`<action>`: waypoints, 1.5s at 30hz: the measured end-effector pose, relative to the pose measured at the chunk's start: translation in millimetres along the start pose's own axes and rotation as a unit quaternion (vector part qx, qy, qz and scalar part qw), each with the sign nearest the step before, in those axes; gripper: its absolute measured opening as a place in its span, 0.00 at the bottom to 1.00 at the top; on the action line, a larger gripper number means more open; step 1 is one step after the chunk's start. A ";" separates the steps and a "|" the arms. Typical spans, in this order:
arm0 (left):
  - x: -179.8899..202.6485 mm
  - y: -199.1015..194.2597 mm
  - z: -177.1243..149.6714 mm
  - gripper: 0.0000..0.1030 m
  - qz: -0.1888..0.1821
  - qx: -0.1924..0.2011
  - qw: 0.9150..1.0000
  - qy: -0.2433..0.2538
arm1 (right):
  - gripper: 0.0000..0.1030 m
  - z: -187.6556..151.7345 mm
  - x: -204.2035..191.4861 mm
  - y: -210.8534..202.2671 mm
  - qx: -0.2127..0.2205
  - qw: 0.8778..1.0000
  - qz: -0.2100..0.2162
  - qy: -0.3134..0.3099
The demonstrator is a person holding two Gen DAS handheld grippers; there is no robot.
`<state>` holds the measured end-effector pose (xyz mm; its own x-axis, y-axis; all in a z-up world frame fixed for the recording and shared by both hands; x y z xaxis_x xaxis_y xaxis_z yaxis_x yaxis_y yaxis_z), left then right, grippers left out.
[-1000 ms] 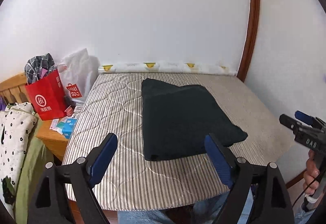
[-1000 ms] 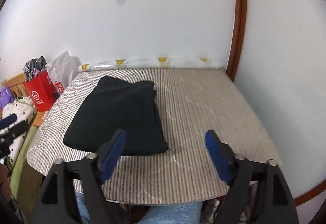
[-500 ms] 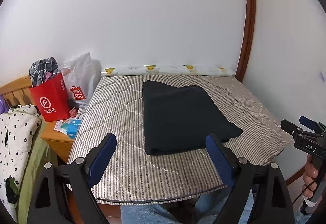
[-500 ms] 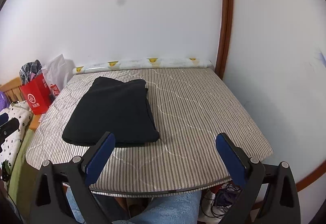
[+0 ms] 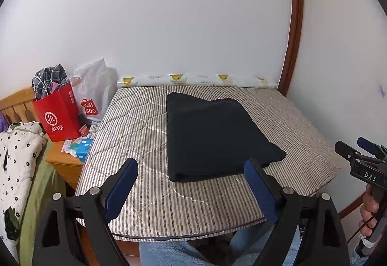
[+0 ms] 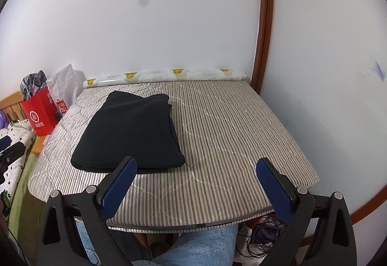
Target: Fold small clothes
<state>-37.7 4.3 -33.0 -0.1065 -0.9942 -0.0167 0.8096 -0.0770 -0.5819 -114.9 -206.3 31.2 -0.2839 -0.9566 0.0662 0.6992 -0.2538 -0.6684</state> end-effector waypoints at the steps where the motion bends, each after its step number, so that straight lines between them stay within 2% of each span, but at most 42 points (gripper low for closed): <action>1: 0.0 0.0 0.4 0.87 0.001 0.001 1.000 0.003 | 0.95 0.5 1.0 -0.1 0.000 1.000 -0.002 0.000; 8: 2.2 0.1 0.7 0.87 0.001 0.000 1.000 0.006 | 0.95 0.9 2.4 -1.9 0.002 1.000 0.002 0.003; 13: 2.3 -0.1 0.0 0.87 -0.012 -0.004 1.000 0.002 | 0.95 0.2 2.1 -1.7 0.004 1.000 0.000 0.002; 45: -4.8 -0.1 -3.9 0.87 -0.003 -0.004 1.000 -0.003 | 0.95 -1.9 1.6 1.5 0.004 1.000 0.007 0.001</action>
<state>-39.5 9.4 -36.0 -0.1075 -0.9942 -0.0084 0.8046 -0.0820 -0.5882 -115.6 -207.9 28.9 -0.2759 -0.9596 0.0550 0.7078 -0.2415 -0.6639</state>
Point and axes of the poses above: each gripper's, at about its wrist camera, not at the fingertips, and y roughly the way its jaws point, x to its right, z to its top, the point moved 1 cm from there along y, roughly the way its jaws point, and after that the axes turned 3 degrees about y, right-handed, at the moved point
